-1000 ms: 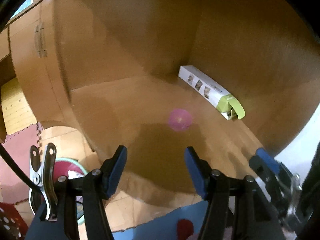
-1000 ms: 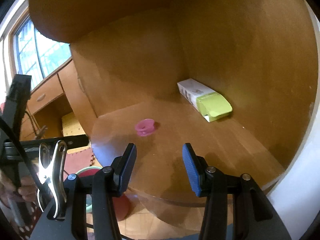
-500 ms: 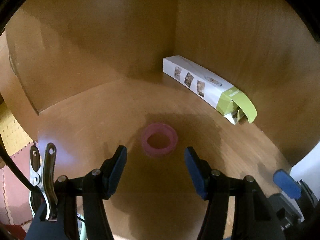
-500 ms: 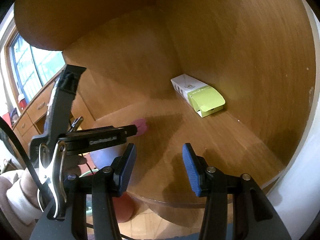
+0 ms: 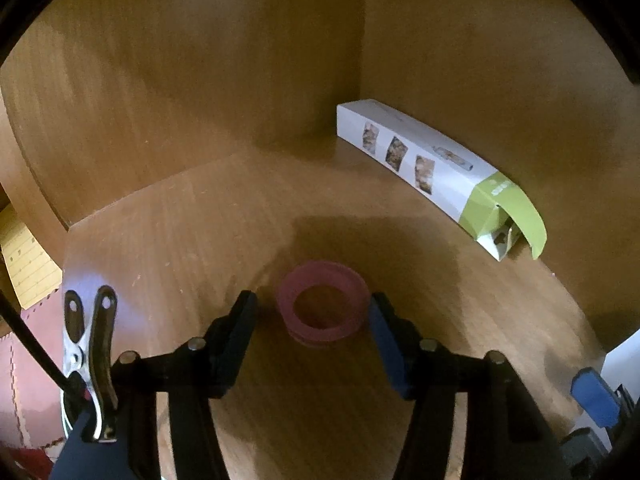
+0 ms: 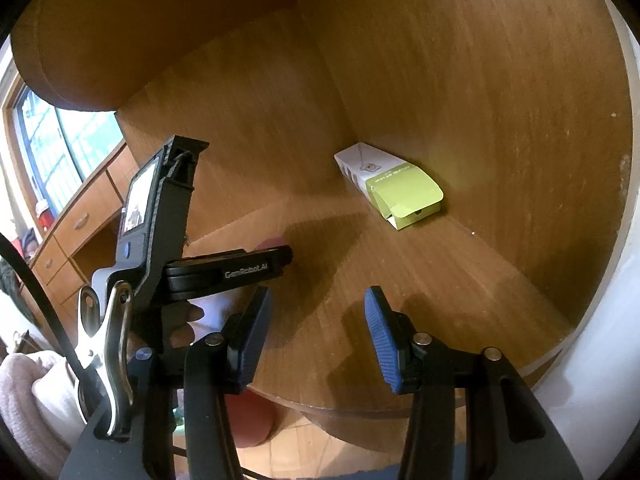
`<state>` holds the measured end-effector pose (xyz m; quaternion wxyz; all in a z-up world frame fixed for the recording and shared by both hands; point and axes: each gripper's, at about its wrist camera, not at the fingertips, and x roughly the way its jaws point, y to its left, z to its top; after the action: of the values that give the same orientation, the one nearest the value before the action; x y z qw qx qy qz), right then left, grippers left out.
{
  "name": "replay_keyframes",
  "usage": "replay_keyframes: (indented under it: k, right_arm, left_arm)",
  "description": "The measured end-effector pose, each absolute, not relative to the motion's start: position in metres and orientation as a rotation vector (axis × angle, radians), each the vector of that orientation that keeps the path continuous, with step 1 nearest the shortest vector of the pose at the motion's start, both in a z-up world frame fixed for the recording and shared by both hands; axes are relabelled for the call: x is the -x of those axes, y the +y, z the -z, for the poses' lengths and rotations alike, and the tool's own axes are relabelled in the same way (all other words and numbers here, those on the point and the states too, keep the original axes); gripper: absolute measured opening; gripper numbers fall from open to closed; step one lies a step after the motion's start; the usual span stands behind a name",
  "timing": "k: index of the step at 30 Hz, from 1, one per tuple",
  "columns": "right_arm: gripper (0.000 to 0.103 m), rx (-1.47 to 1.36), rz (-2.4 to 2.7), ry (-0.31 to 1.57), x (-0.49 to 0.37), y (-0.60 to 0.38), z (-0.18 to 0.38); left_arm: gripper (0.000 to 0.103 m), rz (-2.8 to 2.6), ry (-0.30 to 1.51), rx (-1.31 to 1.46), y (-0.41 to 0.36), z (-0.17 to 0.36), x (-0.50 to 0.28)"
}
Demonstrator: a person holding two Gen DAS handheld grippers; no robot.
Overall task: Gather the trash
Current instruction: 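Move both grippers up to the desk toward the pink ring and box, then close the left gripper on the pink ring while the right gripper approaches the box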
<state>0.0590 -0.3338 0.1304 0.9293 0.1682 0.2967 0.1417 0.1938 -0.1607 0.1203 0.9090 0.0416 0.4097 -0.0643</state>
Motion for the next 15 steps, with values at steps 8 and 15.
replay_keyframes:
  k: [8, 15]
  right_arm:
    - [0.049, -0.362, -0.262, 0.619, -0.059, -0.338, -0.126]
    - [0.049, -0.375, -0.234, 0.634, -0.063, -0.337, -0.122]
  left_arm:
    - [0.045, 0.124, 0.807, -0.065, -0.155, -0.119, -0.188]
    - [0.045, 0.147, 0.773, 0.0, -0.144, -0.12, -0.163]
